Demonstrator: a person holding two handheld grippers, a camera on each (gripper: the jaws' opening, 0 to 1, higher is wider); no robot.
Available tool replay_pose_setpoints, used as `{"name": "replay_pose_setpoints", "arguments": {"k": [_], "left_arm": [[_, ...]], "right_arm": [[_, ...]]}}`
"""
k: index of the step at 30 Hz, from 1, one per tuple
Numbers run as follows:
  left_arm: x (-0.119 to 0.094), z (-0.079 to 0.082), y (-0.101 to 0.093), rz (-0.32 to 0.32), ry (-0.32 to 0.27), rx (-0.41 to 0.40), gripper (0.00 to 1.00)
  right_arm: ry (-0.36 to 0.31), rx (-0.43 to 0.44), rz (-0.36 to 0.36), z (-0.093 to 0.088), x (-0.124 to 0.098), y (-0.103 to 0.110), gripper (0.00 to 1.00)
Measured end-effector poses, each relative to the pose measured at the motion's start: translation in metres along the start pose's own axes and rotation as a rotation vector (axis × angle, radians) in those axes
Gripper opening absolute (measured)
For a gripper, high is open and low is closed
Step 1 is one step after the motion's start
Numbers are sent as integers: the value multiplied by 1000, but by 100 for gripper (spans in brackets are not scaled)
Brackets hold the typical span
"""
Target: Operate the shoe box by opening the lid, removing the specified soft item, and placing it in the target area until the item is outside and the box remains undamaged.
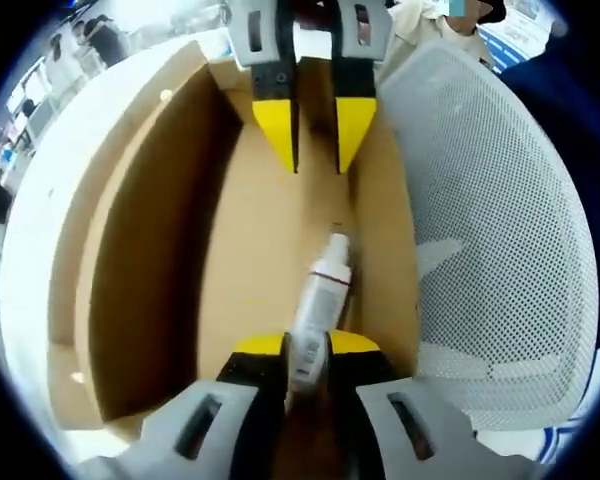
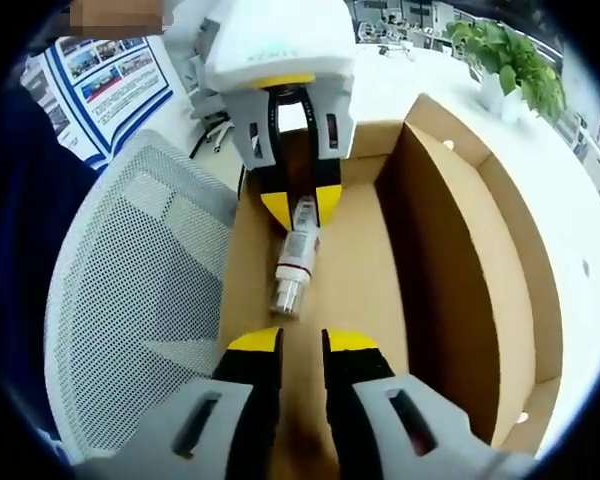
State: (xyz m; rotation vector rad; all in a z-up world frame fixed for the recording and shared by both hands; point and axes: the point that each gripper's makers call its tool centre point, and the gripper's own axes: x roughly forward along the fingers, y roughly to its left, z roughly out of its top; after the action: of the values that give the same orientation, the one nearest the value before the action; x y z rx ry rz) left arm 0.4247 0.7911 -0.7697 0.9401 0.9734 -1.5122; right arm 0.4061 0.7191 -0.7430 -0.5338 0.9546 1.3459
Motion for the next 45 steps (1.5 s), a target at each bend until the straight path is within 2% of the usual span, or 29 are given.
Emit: {"name": "replay_pose_setpoints", "arguments": {"k": [7,12,19,26,28,29,30,33,35,36,37,39,40,41,42,43,45], "left_arm": [[2,9,5,38,-36,-66,10],[3,11,6,45,-41,-107,10],[5,16,9,58,-70,-190,10],[5,16,11,62,-96,-264,8],[4,17,12,70,-104,-270,0],[5,12,12,66,-75,-278,0],[5,17,10,60,-106,-301,0],[4,17,13,78,-111,-294,0],[4,18,15,85,-113,-283,0],[5,18,16,84,-113,-286,0],[6,18,16,83,-110,-287,0],[13,-4,10,83,23,-229,0],[18,-5,15,129,25,-139,0],[18,-7,9,119,32,-176,0],[20,-8,8,103,17,-201,0],[18,-3,6,86,-26,-271,0],[12,0,12,100,-77,-301,0]], "right_arm": [[16,-7,14,4,14,6,18],[24,-16,-17,5,23,-2,20],[56,-20,-26,-3,34,-6,21],[32,-16,-21,-11,43,-7,22],[40,-30,-19,-17,46,-5,22],[54,-49,-24,-21,47,-6,22],[54,-57,-25,-20,48,-5,22],[51,-96,-28,-17,51,-5,22],[49,-90,-37,-17,55,-9,22],[43,-94,-53,-15,54,-14,18],[39,-56,-46,-16,53,-12,18],[32,-70,-36,-15,53,-12,19],[40,-103,-34,-16,54,-11,19],[42,-117,-33,-16,55,-9,19],[40,-117,-28,-16,55,-8,18],[40,-114,-24,-16,55,-8,18],[34,-123,-25,-16,55,-9,18]]}}
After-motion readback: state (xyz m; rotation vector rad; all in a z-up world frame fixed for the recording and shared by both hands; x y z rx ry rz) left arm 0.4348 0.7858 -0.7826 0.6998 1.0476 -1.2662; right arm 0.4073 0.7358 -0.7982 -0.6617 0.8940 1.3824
